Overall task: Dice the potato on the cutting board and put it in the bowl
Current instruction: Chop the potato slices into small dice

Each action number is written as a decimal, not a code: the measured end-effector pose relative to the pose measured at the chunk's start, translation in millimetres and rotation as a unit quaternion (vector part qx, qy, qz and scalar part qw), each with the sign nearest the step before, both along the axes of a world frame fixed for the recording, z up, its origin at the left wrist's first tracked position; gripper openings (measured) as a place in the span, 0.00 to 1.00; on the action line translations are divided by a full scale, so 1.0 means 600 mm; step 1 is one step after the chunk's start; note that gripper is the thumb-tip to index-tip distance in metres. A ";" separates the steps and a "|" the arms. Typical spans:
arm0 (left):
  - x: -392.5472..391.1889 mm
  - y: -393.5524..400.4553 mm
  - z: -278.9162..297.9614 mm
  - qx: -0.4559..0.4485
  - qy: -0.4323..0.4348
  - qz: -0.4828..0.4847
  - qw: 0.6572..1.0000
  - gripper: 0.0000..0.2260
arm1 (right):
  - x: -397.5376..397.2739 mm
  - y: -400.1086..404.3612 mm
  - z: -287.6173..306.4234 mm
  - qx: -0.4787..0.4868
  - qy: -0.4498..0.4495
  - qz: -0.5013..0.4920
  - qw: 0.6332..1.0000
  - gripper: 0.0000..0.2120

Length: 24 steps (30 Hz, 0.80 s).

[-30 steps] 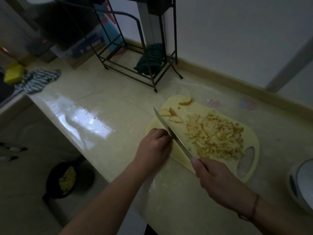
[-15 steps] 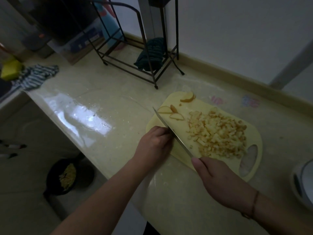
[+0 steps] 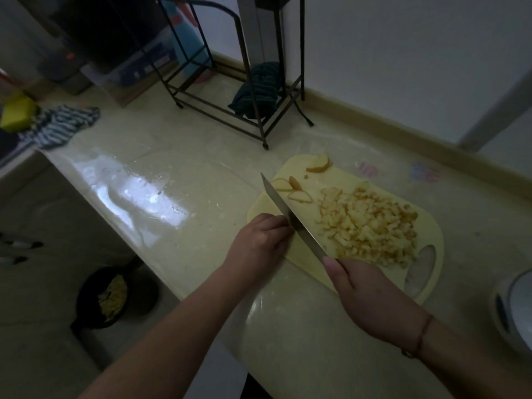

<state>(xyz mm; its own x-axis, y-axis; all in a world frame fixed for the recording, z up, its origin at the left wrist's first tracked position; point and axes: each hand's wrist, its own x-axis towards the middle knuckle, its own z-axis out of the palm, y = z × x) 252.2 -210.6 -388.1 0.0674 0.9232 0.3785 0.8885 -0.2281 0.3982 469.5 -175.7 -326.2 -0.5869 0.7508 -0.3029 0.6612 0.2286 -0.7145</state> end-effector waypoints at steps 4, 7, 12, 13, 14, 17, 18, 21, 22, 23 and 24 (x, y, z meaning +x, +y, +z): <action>-0.001 0.001 0.001 0.002 -0.004 -0.016 1.000 0.10 | -0.020 0.011 0.000 0.018 -0.001 0.014 1.000 0.22; 0.000 -0.002 0.001 0.006 -0.005 -0.030 1.000 0.09 | -0.025 0.016 0.001 0.020 0.005 0.025 0.999 0.22; -0.002 -0.002 0.002 0.016 0.007 -0.036 0.999 0.10 | -0.001 0.020 0.006 -0.006 0.009 0.002 1.000 0.23; -0.001 -0.003 0.002 0.015 0.010 -0.031 0.999 0.10 | 0.005 0.017 0.007 -0.019 0.013 -0.004 1.000 0.23; 0.001 -0.005 0.001 0.014 0.012 -0.024 1.000 0.10 | 0.010 0.013 0.008 -0.026 0.016 -0.008 1.000 0.24; 0.003 -0.012 -0.002 0.011 0.008 -0.004 1.000 0.08 | 0.016 0.001 0.008 -0.022 0.029 -0.017 0.999 0.27; 0.002 -0.014 -0.002 0.010 0.006 0.000 1.000 0.08 | 0.017 -0.003 0.008 -0.021 0.037 -0.018 0.999 0.29; 0.002 -0.014 -0.001 0.002 0.006 0.000 1.000 0.07 | 0.018 -0.013 0.013 -0.029 0.050 -0.016 0.998 0.31; 0.003 -0.014 0.000 -0.001 0.004 -0.002 1.000 0.07 | 0.019 -0.016 0.015 -0.031 0.052 -0.015 0.998 0.31; 0.004 -0.014 0.001 -0.003 0.002 -0.004 1.000 0.08 | 0.020 -0.019 0.017 -0.034 0.052 -0.015 0.998 0.31; 0.005 -0.015 0.002 -0.003 0.000 -0.005 1.000 0.09 | 0.021 -0.021 0.019 -0.036 0.051 -0.017 0.998 0.30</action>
<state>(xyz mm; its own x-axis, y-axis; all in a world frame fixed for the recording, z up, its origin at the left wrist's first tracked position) 254.9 -219.5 -386.9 0.0767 0.9246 0.3732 0.8859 -0.2349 0.3999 482.0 -188.0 -314.9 -0.5912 0.7497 -0.2973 0.5913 0.1521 -0.7920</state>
